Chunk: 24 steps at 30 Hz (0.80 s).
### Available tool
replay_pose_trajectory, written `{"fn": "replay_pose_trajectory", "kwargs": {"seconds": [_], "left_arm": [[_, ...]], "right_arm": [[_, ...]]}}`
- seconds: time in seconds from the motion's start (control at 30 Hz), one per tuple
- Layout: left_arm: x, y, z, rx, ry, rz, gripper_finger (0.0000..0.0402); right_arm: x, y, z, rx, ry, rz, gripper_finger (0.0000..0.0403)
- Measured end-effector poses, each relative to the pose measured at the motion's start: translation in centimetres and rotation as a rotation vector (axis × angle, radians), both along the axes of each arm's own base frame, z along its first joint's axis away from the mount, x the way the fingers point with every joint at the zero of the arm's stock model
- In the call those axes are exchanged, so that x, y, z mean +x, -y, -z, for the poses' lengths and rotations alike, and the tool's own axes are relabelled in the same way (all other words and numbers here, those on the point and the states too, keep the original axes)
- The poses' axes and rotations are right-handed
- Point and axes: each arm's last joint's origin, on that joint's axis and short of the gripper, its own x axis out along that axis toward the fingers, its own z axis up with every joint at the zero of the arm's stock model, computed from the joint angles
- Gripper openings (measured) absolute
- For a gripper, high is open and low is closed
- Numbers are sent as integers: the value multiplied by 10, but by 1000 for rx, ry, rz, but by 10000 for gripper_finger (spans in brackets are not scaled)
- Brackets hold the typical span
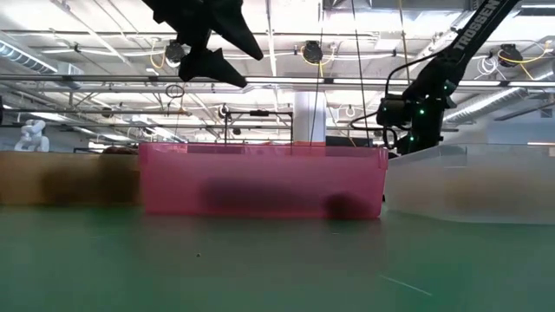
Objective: Sort produce into baskets
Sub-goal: Put the yellow lemon into the transparent bin
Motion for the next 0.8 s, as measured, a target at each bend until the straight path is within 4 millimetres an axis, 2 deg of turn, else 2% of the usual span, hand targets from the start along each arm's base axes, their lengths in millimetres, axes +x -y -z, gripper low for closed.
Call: {"fn": "replay_pose_trajectory", "kwargs": {"seconds": [0.2,0.4,0.63,0.8], "left_arm": [[0,2,0,-21,-2,30,292],[0,4,0,-26,-3,52,292],[0,10,0,10,-5,98,292],[-1,11,0,20,-5,110,292]], "right_arm": [[7,-8,-7,27,70,-63,205],[21,-31,-41,-33,207,-225,208],[36,-83,-86,-59,440,-397,212],[41,-132,-101,21,502,-470,212]]}}
